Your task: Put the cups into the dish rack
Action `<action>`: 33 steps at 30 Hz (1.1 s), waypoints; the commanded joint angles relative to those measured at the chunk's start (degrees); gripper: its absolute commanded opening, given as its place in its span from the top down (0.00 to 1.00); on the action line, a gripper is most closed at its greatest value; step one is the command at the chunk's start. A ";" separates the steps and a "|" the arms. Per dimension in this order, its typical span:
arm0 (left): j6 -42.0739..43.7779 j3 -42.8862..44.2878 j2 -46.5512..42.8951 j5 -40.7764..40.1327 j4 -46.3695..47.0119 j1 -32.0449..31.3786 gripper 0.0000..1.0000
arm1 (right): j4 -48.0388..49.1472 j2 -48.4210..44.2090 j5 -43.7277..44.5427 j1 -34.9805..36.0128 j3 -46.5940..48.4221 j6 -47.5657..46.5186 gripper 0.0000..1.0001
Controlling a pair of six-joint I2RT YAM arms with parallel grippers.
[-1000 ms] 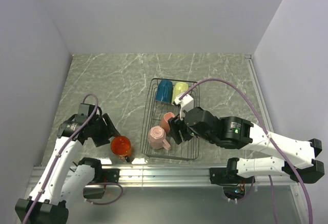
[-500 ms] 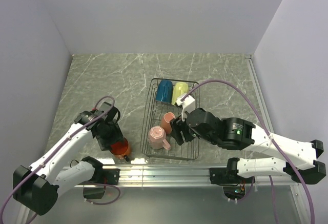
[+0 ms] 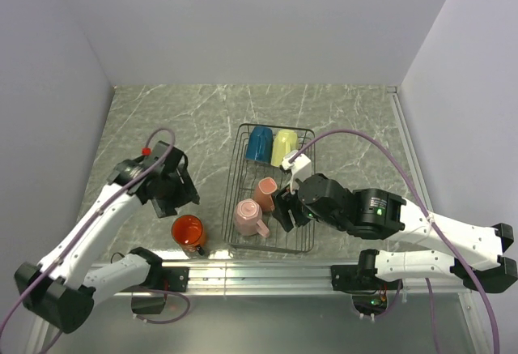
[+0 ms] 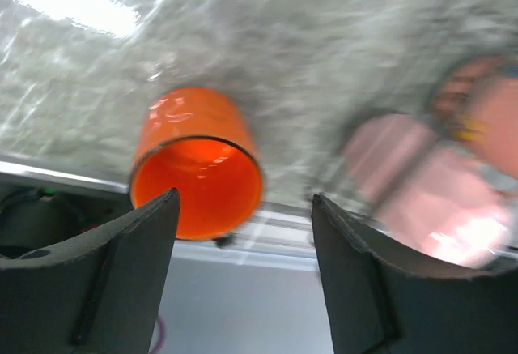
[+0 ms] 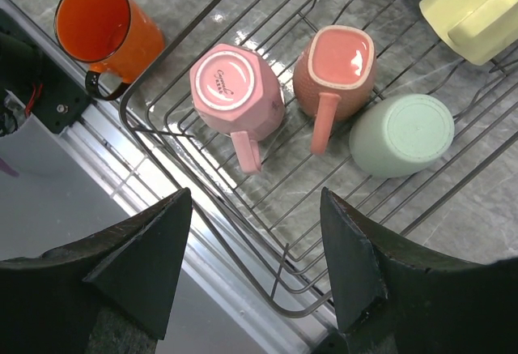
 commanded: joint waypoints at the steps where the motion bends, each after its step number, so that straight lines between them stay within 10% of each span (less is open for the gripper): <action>1: 2.25 -3.69 3.06 -1.30 -1.54 -0.22 0.28 | 1.75 -0.31 0.11 -0.35 0.11 -0.81 0.29; 16: 8.50 -8.61 0.34 -1.84 -1.80 10.42 0.23 | 0.34 -3.65 0.37 -1.06 -3.49 -0.90 0.28; 33: 1.12 -18.90 -3.97 8.19 6.90 8.58 0.50 | 1.39 -4.26 -1.29 -3.78 -5.34 -4.24 0.29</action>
